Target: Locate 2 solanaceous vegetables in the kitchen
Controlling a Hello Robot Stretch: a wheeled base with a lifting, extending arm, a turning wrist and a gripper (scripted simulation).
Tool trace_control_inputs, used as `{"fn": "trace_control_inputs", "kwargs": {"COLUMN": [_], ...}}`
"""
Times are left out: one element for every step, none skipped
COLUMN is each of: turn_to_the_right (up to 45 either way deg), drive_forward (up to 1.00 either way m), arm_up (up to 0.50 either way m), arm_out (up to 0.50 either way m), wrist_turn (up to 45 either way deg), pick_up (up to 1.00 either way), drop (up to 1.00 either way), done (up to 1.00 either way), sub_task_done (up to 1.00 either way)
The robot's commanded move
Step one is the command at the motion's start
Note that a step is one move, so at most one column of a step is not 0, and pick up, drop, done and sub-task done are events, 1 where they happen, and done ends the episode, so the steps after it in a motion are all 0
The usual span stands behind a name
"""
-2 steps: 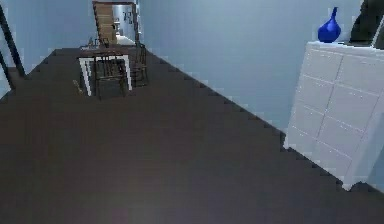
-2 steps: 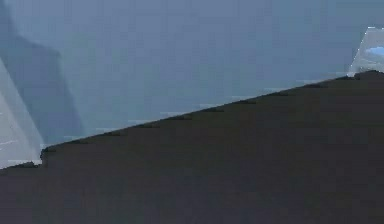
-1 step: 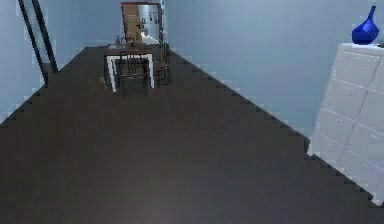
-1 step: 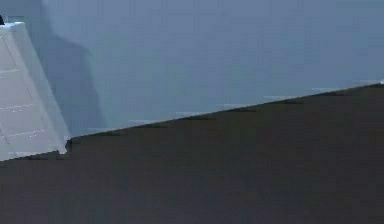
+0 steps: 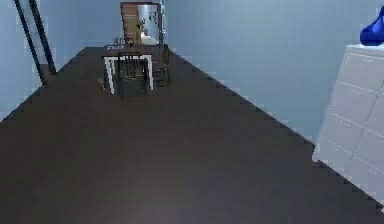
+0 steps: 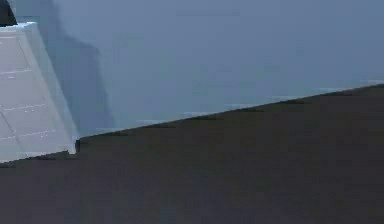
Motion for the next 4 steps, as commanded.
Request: {"fn": "trace_control_inputs", "kwargs": {"turn_to_the_right": [0.0,0.0,0.0,0.0], "drive_forward": [1.00,1.00,1.00,1.00], "arm_up": [0.00,0.00,0.00,0.00], "arm_out": [0.00,0.00,0.00,0.00], "wrist_turn": [0.0,0.0,0.0,0.0], "pick_up": [0.00,0.00,0.00,0.00], "drop": [0.00,0.00,0.00,0.00], "done": [0.00,0.00,0.00,0.00], "sub_task_done": [0.00,0.00,0.00,0.00]}}
